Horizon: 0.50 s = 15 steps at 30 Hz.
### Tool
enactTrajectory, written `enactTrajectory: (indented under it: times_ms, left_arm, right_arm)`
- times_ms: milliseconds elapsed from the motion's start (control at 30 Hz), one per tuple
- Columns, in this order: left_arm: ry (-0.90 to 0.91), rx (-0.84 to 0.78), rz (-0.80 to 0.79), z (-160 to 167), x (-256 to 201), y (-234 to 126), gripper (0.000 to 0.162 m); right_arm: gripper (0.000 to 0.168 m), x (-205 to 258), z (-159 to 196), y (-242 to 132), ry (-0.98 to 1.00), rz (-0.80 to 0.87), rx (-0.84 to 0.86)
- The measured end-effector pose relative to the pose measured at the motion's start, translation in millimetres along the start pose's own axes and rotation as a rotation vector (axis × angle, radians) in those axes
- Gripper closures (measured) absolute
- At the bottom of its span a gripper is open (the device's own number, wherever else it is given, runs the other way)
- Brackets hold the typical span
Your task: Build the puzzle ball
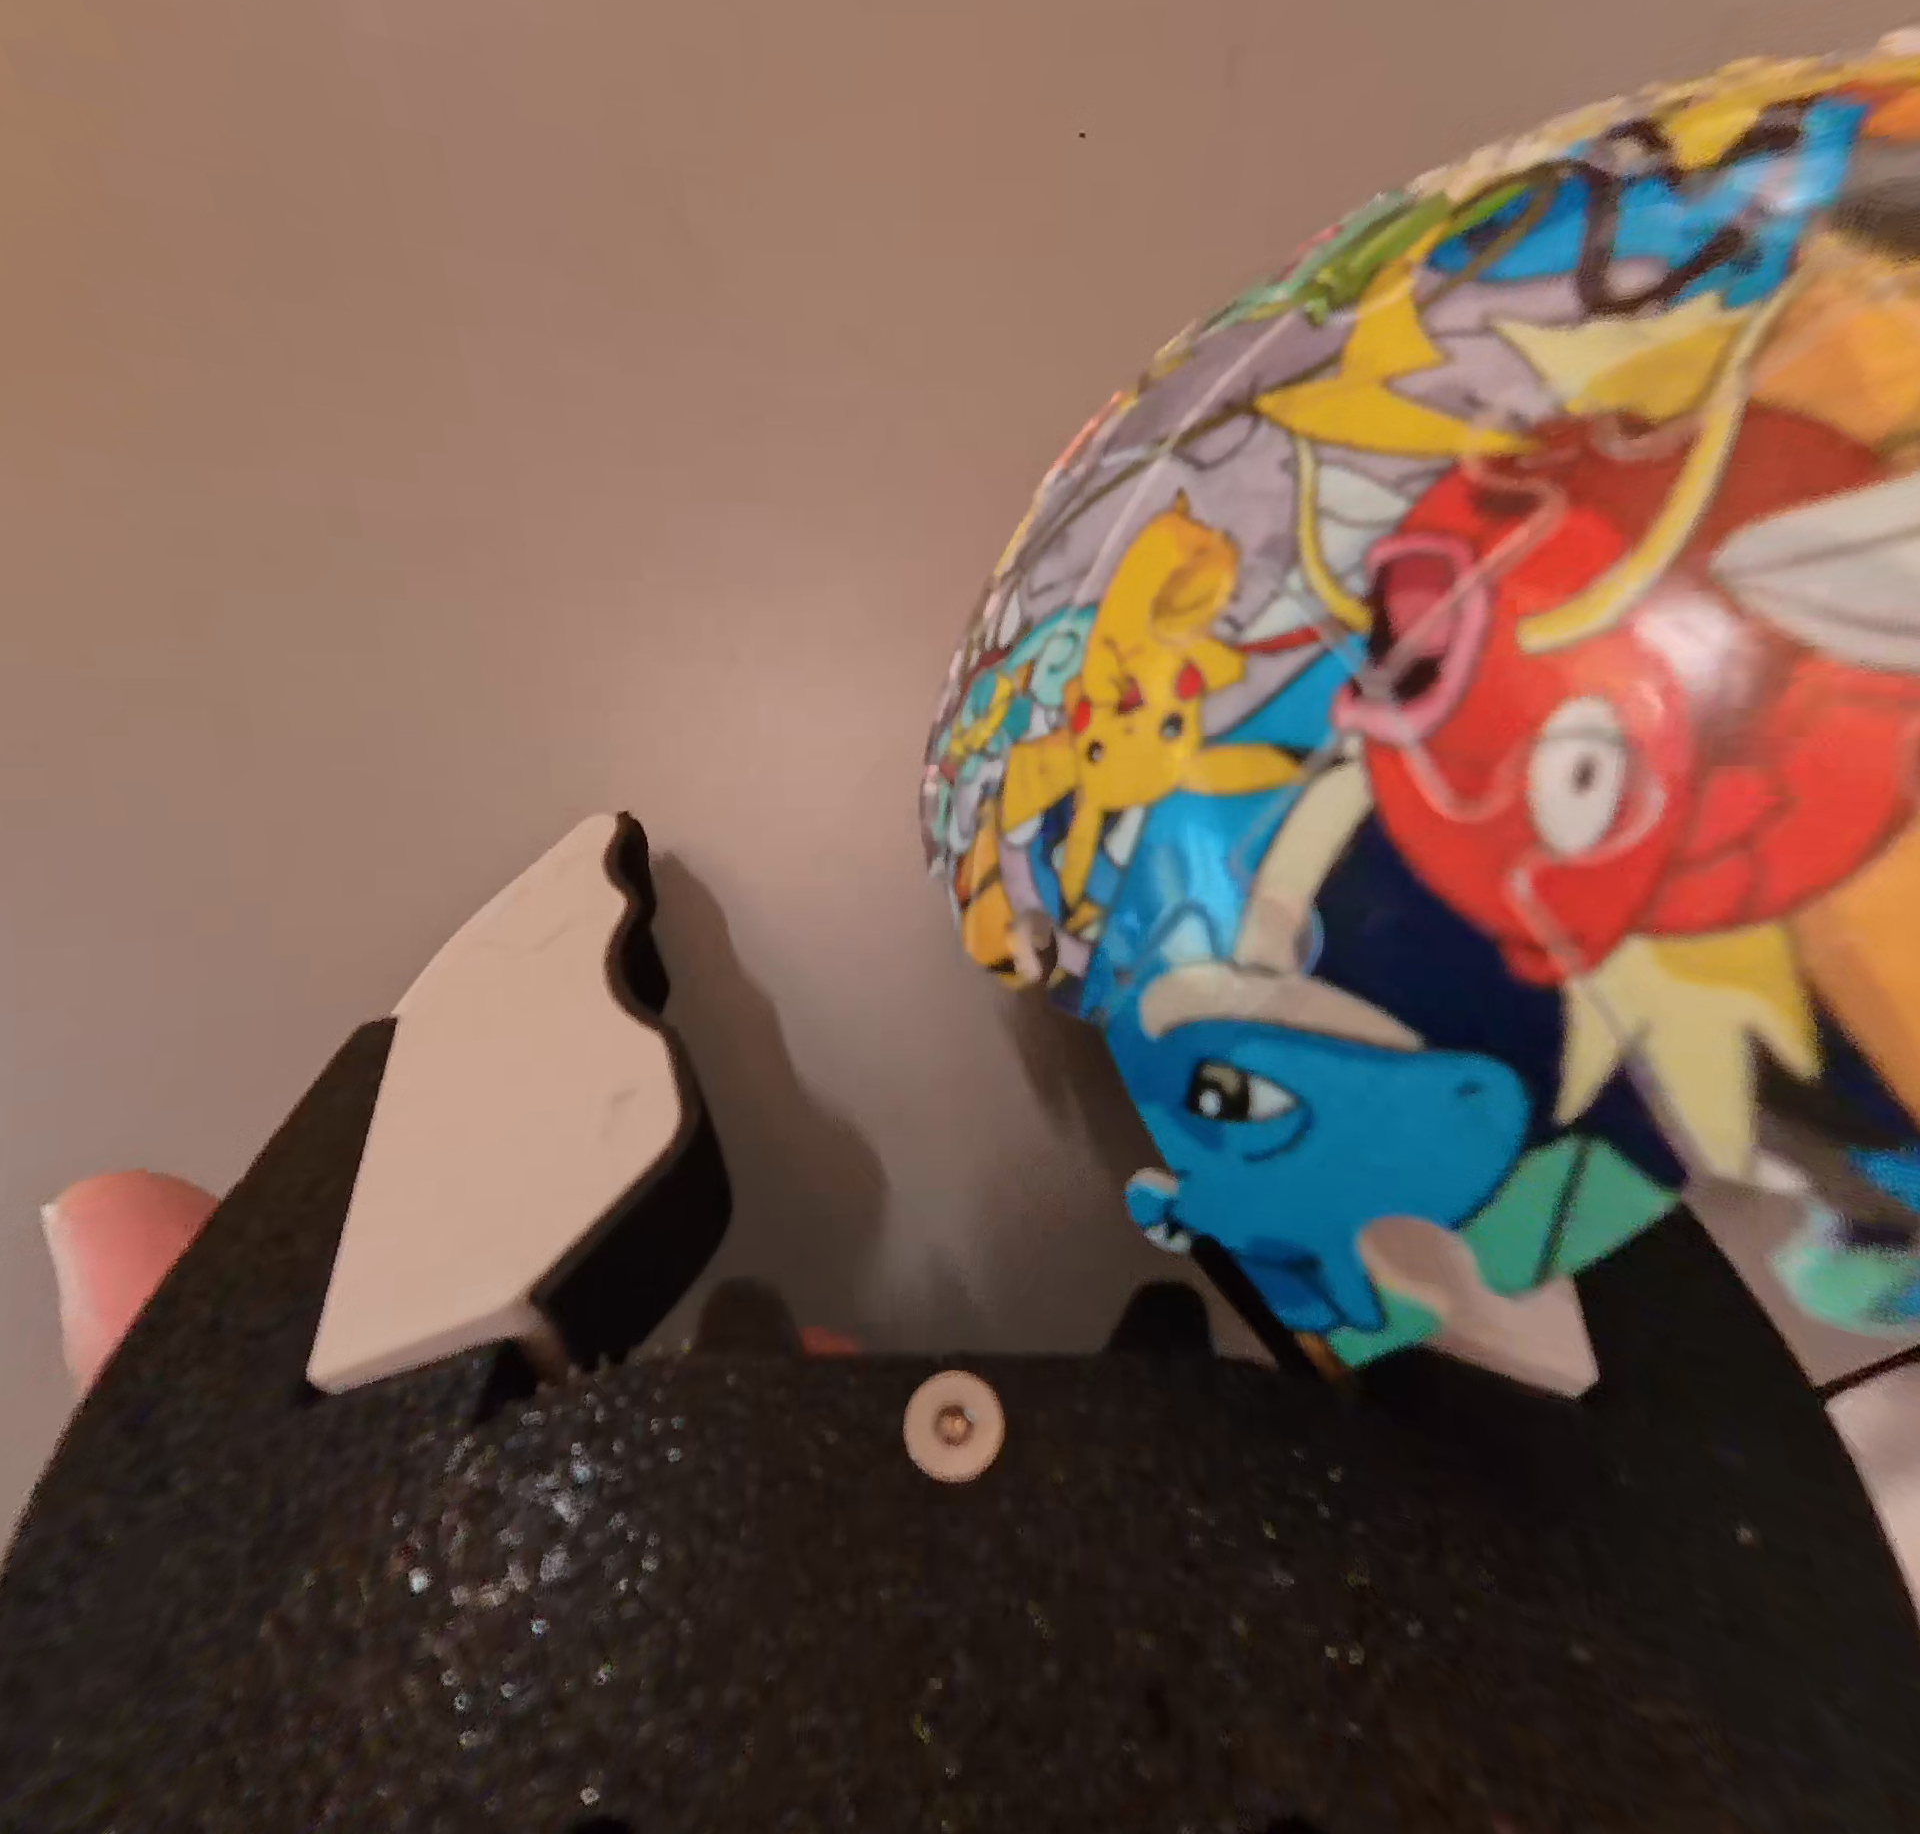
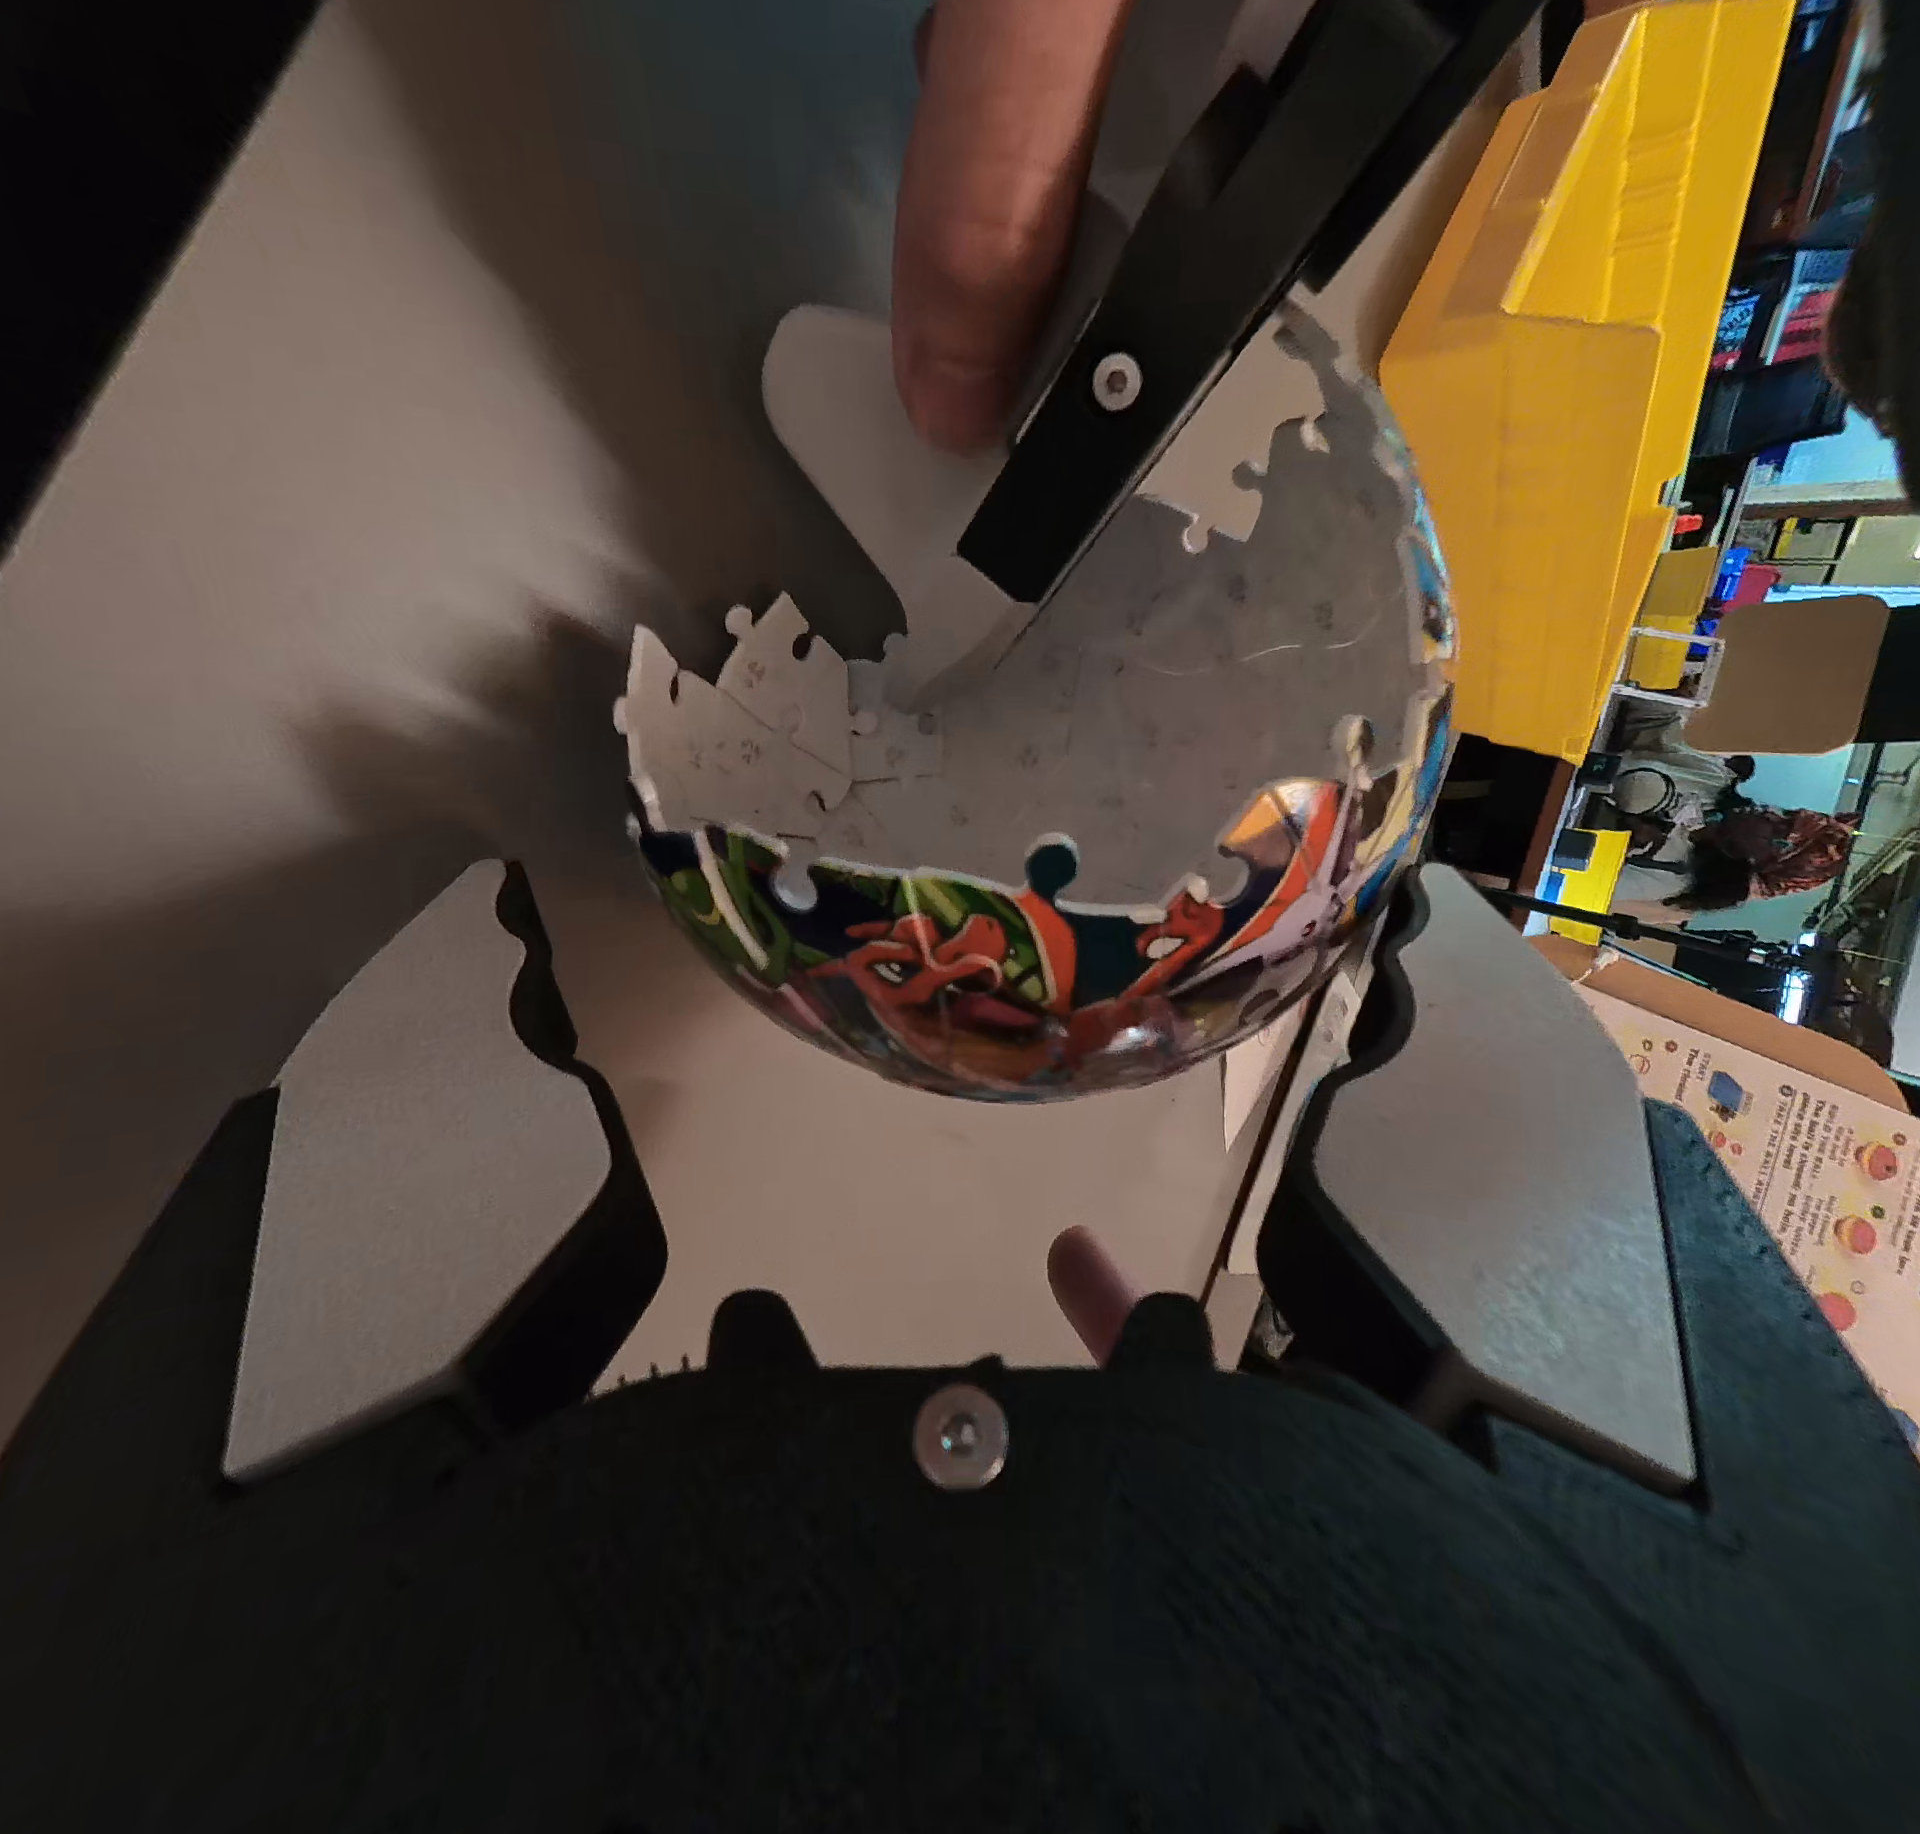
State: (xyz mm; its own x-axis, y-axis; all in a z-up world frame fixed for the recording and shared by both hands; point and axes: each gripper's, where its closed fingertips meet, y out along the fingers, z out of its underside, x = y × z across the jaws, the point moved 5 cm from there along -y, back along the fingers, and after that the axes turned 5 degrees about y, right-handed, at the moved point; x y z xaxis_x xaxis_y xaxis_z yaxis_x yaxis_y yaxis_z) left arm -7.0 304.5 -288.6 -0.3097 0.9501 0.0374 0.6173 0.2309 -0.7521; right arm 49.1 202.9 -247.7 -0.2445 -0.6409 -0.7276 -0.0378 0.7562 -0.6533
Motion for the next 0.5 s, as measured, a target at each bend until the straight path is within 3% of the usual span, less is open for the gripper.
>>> enactTrajectory:
  times_ms: [500]
  left_arm:
    - [-0.082, -0.019, 0.006, -7, -10, -1, 0.054]
  right_arm:
    - [0.023, -7, 4, 6, 0.108, -0.011, -0.03]
